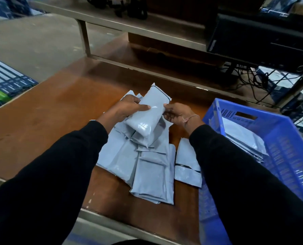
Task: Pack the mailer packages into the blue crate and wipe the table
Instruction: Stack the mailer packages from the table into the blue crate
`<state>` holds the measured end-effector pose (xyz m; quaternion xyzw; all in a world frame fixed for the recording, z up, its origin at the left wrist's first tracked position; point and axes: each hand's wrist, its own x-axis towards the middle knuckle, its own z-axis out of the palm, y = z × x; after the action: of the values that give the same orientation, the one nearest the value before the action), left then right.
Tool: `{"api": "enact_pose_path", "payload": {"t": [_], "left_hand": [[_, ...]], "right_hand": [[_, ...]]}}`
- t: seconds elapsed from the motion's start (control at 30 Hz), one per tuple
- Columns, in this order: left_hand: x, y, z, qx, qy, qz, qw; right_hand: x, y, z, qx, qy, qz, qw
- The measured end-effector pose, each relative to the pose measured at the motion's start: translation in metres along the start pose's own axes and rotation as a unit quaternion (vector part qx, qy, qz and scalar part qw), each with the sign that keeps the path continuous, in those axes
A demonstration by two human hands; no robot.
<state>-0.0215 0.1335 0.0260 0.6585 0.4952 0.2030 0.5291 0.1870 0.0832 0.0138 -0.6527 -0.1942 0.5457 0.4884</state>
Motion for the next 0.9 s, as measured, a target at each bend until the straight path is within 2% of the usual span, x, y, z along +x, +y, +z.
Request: {"api": "enact_pose_path", "payload": {"t": [0.1, 0.23, 0.33, 0.43, 0.53, 0.63, 0.73, 0.9], "left_hand": [[-0.002, -0.003, -0.002, -0.022, 0.052, 0.012, 0.998], [-0.005, -0.005, -0.005, -0.065, 0.081, 0.013, 0.995], [-0.008, -0.005, -0.007, -0.066, 0.071, -0.008, 0.995], [-0.01, -0.007, -0.008, -0.067, 0.064, -0.013, 0.996], [-0.009, -0.008, -0.01, -0.076, 0.081, 0.0, 0.994], [-0.005, -0.006, -0.007, -0.093, 0.088, 0.01, 0.992], [-0.005, 0.0, 0.003, -0.116, 0.078, 0.001, 0.99], [-0.008, 0.015, 0.028, -0.124, 0.049, -0.007, 0.991]], "right_hand": [[0.004, 0.015, -0.001, -0.086, 0.065, 0.002, 0.994], [0.005, 0.035, 0.0, -0.175, 0.087, 0.027, 0.98], [0.0, 0.038, 0.006, -0.167, 0.072, 0.046, 0.982], [0.004, 0.037, 0.006, -0.158, 0.058, 0.012, 0.986], [-0.005, 0.022, -0.003, -0.104, 0.043, 0.003, 0.994], [-0.011, 0.0, -0.023, -0.177, 0.091, -0.061, 0.978], [-0.026, -0.027, -0.043, -0.192, 0.119, -0.105, 0.968], [-0.051, -0.055, -0.078, -0.19, 0.05, -0.118, 0.973]]}}
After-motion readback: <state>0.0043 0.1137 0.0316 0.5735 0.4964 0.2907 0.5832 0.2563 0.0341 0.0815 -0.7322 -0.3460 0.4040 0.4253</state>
